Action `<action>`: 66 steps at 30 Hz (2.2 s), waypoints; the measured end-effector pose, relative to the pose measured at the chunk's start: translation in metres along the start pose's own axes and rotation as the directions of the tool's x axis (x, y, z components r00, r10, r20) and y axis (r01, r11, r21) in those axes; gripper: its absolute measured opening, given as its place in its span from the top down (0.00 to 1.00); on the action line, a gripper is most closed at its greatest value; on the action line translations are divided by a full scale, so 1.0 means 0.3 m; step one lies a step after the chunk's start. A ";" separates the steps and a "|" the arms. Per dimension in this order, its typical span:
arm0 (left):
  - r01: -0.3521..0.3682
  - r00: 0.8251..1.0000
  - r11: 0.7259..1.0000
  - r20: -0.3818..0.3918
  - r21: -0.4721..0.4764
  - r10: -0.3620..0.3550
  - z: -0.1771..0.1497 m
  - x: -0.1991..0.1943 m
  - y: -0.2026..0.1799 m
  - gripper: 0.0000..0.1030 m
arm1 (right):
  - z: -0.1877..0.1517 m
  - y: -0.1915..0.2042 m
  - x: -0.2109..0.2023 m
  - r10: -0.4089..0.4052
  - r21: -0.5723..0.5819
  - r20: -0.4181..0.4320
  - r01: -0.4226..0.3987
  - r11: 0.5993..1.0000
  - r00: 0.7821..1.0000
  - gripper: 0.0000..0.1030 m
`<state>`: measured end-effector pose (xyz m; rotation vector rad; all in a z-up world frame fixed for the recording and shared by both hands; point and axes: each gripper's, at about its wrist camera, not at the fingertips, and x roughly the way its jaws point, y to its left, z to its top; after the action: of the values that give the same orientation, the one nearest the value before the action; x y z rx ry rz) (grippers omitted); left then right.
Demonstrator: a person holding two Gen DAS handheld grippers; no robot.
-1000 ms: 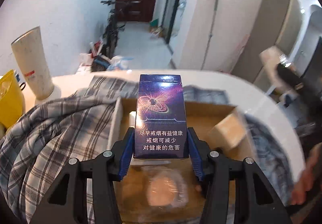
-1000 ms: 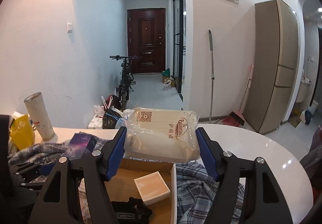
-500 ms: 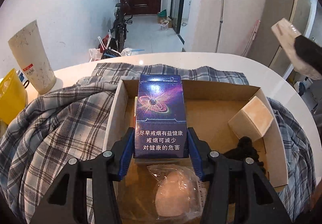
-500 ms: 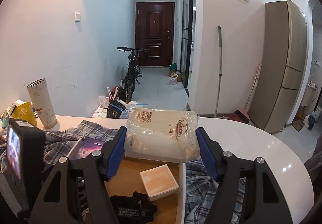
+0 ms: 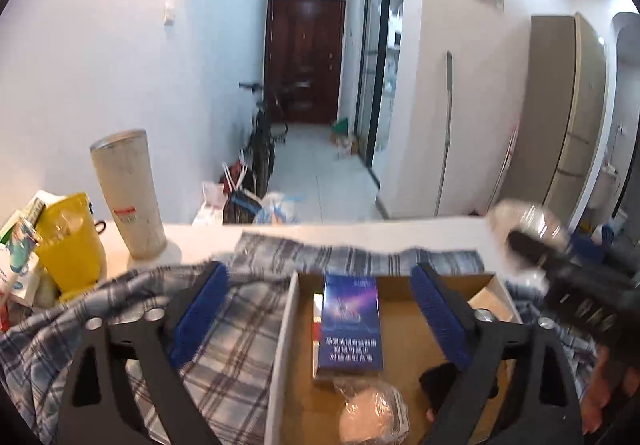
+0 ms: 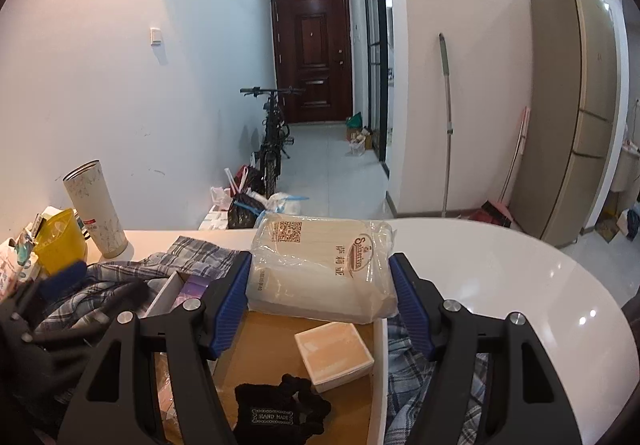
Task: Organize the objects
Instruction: 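Drop the purple box into the box with left tool while right tool holds tissue pack, then lower the white tissue pack into the box and open the right tool, then withdraw both tools from the box toward the remaining packs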
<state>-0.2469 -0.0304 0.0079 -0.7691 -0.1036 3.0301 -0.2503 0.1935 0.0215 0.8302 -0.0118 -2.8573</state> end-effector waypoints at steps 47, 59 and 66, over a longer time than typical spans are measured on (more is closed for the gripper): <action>-0.011 1.000 1.000 0.012 0.008 0.011 -0.133 -0.205 0.035 0.00 | -0.238 0.028 0.019 0.026 -0.047 -0.415 -0.050 0.998 0.910 0.34; 0.002 1.000 1.000 0.015 0.028 -0.003 -0.138 -0.217 0.016 0.00 | -0.235 -0.021 0.002 0.042 0.020 -0.400 -0.037 0.999 0.916 0.29; -0.005 0.998 0.999 0.058 0.038 0.002 -0.106 -0.278 0.014 0.00 | -0.164 -0.050 -0.114 0.032 0.025 -0.293 -0.026 0.999 0.956 0.27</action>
<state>-0.1585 -0.0350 0.0195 -0.6797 -0.0451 3.0486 -0.1979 0.2157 -0.0028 1.2392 -0.0171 -2.6810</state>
